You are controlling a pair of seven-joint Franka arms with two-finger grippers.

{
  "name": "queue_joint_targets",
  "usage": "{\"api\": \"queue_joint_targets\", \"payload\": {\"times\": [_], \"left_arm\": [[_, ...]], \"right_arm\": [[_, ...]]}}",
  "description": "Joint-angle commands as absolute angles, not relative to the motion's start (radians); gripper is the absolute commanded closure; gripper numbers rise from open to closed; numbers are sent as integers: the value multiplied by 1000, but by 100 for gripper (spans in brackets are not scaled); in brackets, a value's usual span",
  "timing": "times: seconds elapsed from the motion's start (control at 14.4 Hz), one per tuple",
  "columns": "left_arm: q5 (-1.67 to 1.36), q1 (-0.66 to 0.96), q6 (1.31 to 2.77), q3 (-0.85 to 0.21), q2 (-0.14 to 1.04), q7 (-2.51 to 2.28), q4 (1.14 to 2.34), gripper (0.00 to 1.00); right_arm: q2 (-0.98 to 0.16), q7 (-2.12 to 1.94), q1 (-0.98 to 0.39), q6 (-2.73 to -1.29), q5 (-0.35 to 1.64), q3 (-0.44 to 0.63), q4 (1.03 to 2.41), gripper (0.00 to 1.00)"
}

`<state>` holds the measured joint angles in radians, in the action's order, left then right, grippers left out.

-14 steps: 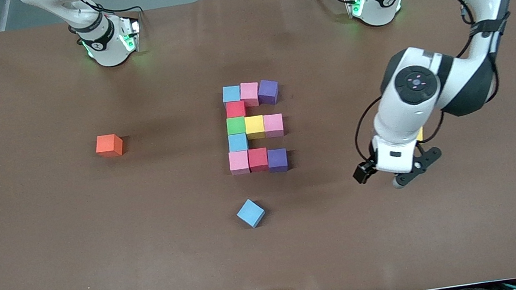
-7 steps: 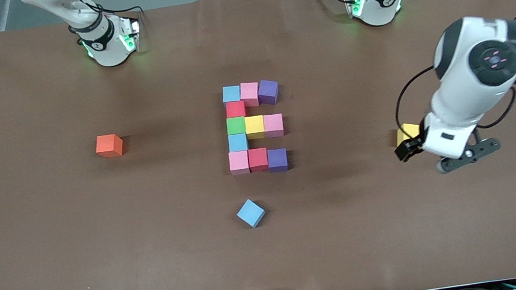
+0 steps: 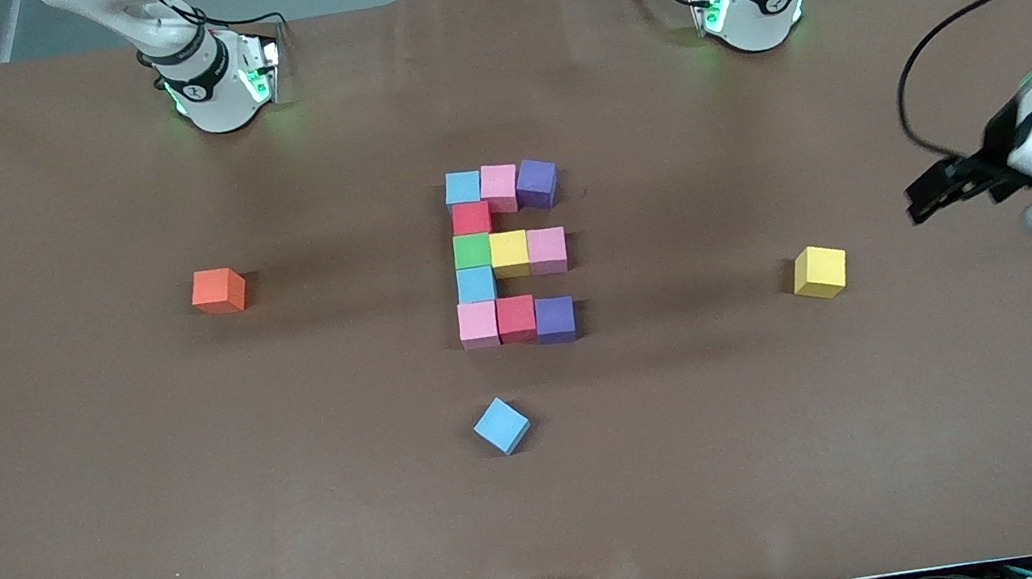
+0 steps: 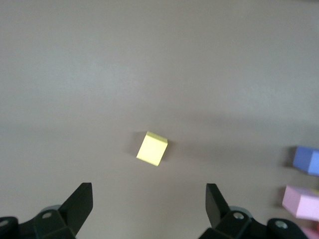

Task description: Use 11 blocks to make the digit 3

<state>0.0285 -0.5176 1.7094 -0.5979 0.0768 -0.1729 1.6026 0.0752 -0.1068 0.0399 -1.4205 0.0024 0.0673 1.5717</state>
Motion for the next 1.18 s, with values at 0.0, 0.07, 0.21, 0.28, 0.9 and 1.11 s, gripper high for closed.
{"api": "queue_joint_targets", "payload": {"times": [0.0, 0.07, 0.21, 0.28, 0.9, 1.11], "left_arm": [[-9, -555, 1669, -588, 2, -72, 1626, 0], [-12, -560, 1654, -562, -12, -13, 1625, 0], [-12, -557, 1637, -511, -26, 72, 1611, 0], [-12, -557, 1635, -502, -26, 77, 1609, 0], [-12, -28, 1635, 20, -12, 64, 1532, 0], [-12, -26, 1635, 17, -12, 64, 1522, 0]], "right_arm": [[83, -103, 43, -1398, -40, 49, 1566, 0], [84, -98, 43, -1390, -40, 51, 1566, 0], [86, -98, 37, -1391, -38, 45, 1565, 0], [89, -97, 29, -1388, -40, 34, 1565, 0], [91, -94, 28, -1347, -25, 21, 1563, 0], [91, -92, 29, -1368, -21, 23, 1559, 0]]}}
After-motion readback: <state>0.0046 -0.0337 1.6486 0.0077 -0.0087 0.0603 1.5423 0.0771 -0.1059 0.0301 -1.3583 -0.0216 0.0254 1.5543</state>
